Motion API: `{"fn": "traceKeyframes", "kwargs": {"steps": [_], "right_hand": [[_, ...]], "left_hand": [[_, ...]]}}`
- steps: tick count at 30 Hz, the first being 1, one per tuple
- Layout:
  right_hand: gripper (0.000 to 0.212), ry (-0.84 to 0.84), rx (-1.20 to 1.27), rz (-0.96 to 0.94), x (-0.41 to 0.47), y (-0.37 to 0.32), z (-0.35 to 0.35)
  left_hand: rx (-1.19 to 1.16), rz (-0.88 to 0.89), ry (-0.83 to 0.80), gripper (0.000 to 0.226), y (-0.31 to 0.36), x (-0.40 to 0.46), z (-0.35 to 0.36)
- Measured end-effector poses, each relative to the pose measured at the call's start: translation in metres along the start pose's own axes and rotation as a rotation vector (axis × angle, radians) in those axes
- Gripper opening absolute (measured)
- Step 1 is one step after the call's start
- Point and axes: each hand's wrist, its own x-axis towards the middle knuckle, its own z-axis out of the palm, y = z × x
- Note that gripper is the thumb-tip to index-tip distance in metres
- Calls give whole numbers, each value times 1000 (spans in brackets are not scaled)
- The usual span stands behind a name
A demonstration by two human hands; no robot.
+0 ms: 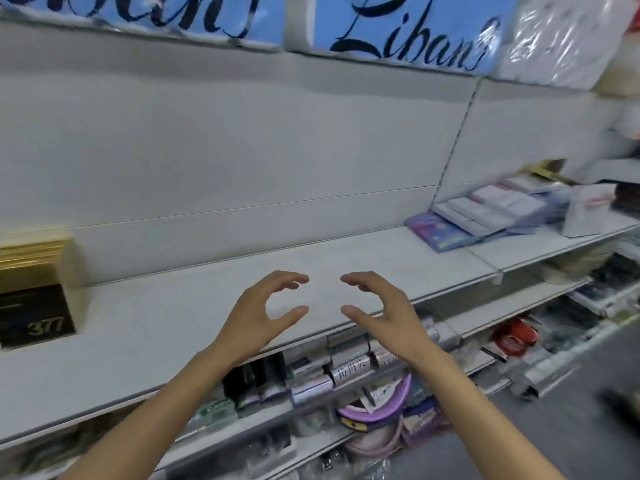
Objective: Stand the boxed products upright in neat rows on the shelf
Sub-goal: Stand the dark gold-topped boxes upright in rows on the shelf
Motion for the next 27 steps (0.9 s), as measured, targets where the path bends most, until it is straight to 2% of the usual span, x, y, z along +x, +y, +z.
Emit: {"fn": "traceKeyframes", "kwargs": {"steps": [7,13,27], "right_hand": [[41,43,5,32,-32,71,-112],[41,72,14,54,-43,122,-185],[42,152,-127,124,23,258,-319]], "left_hand": [[-47,41,-44,38,59,55,119],[-72,51,-77,37,86,100,194],[-103,92,-119,37,75,292,330]]}}
